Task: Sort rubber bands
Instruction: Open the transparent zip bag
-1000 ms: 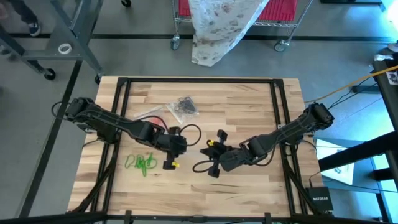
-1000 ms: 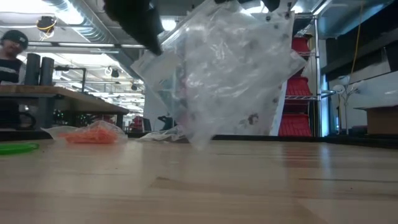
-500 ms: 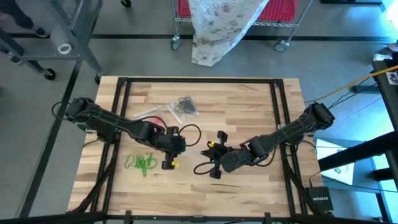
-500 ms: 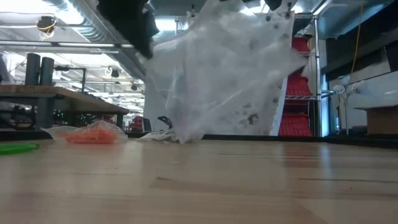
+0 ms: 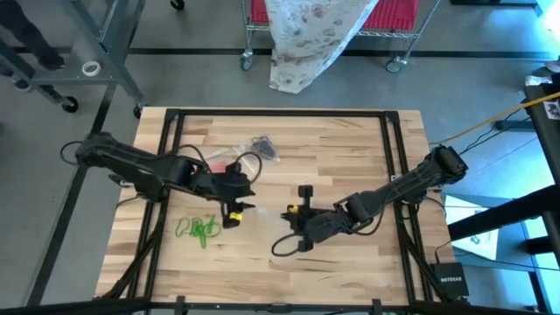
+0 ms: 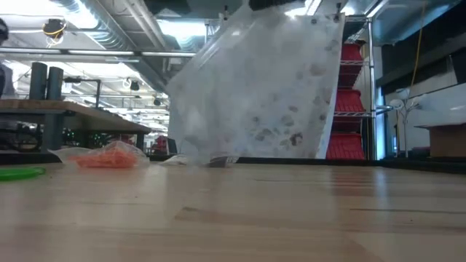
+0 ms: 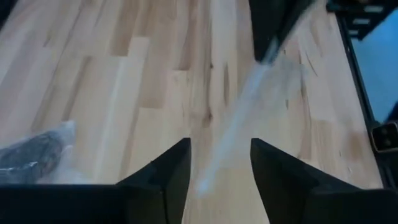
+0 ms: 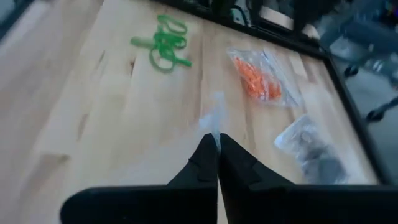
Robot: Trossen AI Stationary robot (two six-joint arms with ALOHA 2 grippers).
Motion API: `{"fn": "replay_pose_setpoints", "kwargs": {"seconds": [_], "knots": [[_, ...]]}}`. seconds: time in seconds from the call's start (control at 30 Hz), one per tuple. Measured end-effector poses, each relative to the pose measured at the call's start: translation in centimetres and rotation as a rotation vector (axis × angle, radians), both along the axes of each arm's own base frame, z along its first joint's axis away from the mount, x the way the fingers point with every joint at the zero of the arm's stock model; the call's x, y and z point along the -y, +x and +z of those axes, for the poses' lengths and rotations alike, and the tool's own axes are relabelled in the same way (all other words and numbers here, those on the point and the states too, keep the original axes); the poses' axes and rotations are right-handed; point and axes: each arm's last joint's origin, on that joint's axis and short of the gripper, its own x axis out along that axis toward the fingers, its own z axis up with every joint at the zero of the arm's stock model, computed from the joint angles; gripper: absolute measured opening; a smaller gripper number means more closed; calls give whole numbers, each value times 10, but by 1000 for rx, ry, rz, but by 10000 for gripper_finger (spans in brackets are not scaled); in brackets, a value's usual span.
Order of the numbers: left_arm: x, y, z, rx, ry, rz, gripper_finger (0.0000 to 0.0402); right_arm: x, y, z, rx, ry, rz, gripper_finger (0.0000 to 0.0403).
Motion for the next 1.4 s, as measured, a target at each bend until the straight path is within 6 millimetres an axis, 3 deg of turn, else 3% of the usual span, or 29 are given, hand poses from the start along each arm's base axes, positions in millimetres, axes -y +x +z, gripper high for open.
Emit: {"fn": "replay_pose_setpoints", "kwargs": {"seconds": [0.17,0.43,0.7,0.87,1.4], "knots": [[-1,-3,-13,36,-3,4,162,-1,12,-15,-32,-147,85,0],[5,0,-57,41,-22,-28,153,-3,22,-26,-20,-158,104,0],[6,2,-58,85,1,-65,153,-16,20,-24,8,-95,186,0],[9,2,-58,98,2,-95,153,-15,20,-25,-8,-148,219,0],[19,-3,-84,167,-9,-134,152,-15,20,-24,-9,-191,240,0]]}}
